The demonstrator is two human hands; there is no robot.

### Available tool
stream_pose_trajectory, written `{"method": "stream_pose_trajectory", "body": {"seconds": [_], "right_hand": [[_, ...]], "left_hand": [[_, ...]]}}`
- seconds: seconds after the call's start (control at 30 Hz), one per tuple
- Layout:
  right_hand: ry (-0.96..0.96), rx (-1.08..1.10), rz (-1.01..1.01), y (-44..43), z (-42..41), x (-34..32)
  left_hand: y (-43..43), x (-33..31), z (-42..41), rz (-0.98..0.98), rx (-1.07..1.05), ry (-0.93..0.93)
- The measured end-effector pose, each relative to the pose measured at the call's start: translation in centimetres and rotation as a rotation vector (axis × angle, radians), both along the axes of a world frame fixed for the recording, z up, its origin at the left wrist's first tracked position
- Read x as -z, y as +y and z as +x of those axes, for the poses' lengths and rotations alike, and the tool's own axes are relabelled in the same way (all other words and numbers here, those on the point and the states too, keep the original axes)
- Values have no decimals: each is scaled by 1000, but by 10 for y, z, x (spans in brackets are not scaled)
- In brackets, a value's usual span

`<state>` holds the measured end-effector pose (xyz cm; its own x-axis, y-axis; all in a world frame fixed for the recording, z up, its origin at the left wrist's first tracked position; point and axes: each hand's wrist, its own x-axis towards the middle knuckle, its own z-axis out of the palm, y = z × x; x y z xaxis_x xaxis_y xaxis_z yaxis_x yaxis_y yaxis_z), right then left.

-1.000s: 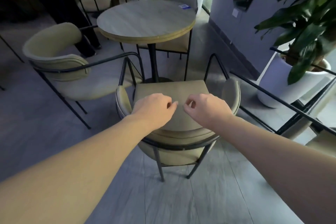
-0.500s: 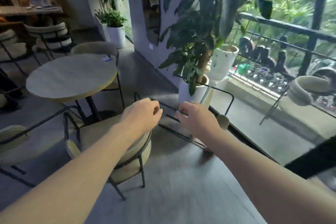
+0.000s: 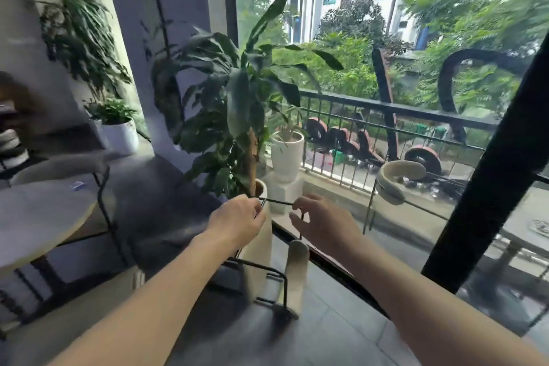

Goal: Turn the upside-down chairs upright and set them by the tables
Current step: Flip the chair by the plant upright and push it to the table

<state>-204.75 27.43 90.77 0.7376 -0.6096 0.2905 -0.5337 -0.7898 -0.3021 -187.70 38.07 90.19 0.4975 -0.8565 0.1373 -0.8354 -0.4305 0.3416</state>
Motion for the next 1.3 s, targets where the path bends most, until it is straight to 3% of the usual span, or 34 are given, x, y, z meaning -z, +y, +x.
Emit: {"method": "stream_pose_trajectory", "body": {"seconds": [0.23, 0.57, 0.93, 1.13, 1.3], "right_hand": [[-4, -44, 14, -105, 26, -6], [-33, -203, -72, -249, 140, -4], [78, -559, -95, -362, 274, 54], [128, -856, -84, -410, 332, 80], [141, -1018, -100, -439, 358, 117]], "left_hand": [[-94, 1, 13, 42, -41, -24], [-225, 10, 118, -30, -209, 2], [-288, 49, 181, -34, -551, -26], [-314, 76, 172, 29, -866, -74], [-348, 112, 158, 88, -947, -53]]}}
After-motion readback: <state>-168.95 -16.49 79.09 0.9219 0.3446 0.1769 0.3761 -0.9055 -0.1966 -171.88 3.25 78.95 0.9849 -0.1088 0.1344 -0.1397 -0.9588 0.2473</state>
